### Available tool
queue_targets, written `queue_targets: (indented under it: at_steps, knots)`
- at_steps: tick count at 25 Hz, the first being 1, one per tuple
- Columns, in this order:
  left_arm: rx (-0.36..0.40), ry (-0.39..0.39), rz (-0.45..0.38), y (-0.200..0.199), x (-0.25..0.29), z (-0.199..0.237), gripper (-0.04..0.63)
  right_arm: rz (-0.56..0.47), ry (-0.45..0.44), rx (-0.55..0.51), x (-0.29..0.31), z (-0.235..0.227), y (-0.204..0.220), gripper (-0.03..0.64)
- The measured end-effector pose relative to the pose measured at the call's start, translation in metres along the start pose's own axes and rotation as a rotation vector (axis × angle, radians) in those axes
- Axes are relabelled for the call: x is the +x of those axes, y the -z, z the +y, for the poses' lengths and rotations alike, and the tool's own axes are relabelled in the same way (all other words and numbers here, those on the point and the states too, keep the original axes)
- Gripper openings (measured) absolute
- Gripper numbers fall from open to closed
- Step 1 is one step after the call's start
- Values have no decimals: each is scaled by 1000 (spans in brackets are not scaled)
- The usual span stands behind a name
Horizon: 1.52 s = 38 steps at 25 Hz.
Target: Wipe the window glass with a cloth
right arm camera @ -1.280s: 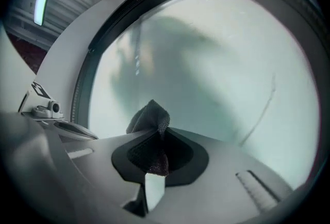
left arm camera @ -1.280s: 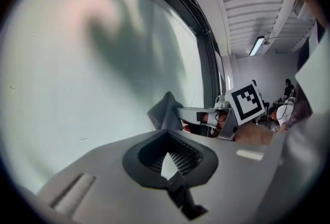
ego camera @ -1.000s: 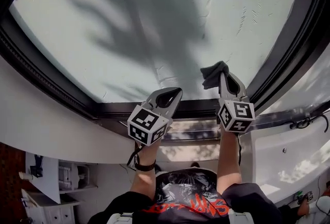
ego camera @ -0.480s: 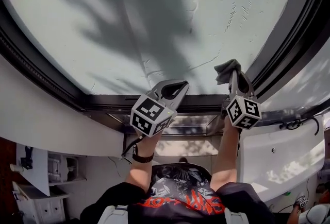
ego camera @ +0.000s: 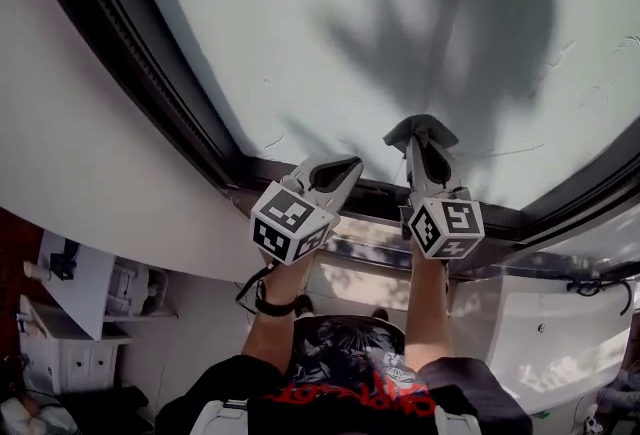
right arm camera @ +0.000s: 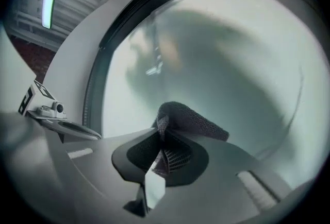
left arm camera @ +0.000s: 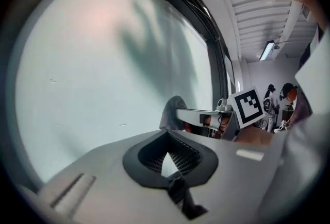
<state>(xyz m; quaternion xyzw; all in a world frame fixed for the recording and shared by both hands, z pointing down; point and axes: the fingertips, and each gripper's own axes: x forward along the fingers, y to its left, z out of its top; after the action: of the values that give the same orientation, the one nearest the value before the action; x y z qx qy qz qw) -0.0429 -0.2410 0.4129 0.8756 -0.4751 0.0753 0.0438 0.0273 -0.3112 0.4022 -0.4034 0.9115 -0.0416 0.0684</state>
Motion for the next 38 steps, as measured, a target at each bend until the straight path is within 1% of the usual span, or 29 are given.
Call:
queue_targets:
  at_steps: [2, 5, 11, 14, 16, 18, 21, 23, 26, 28, 30, 33, 38]
  knots:
    - [-2, -69, 5, 10, -37, 39, -14, 31, -76, -8, 35, 55, 16, 25]
    - [17, -166, 31, 27, -94, 93, -14, 68, -171, -18, 77, 136, 40, 25]
    - [13, -278, 33, 35, -189, 167, -14, 121, -284, 1, 138, 253, 75, 25]
    - [12, -321, 39, 40, -219, 189, -14, 158, -337, 2, 159, 296, 98, 25]
    - [18, -335, 46, 43, -229, 198, -14, 182, -354, 5, 170, 312, 113, 25]
    - [18, -342, 47, 45, -237, 204, -14, 206, -351, 10, 177, 319, 126, 25]
    - [16, -327, 38, 43, -236, 206, -14, 227, -324, 16, 177, 310, 135, 25]
    - [11, -301, 39, 45, -225, 204, -14, 225, -294, 14, 172, 293, 132, 25]
    - [-3, -261, 53, 50, -196, 196, -14, 216, -248, 25, 156, 252, 124, 25]
    - [-3, -224, 48, 47, -169, 182, -14, 210, -237, 54, 139, 219, 119, 25]
    - [4, -175, 44, 41, -137, 159, -14, 195, -202, 72, 119, 178, 111, 25]
    - [4, -83, 51, 35, -86, 114, -14, 179, -104, 87, 84, 110, 100, 25]
    - [11, 36, 55, 30, -3, 38, -14, 170, 0, 102, 24, 9, 92, 25]
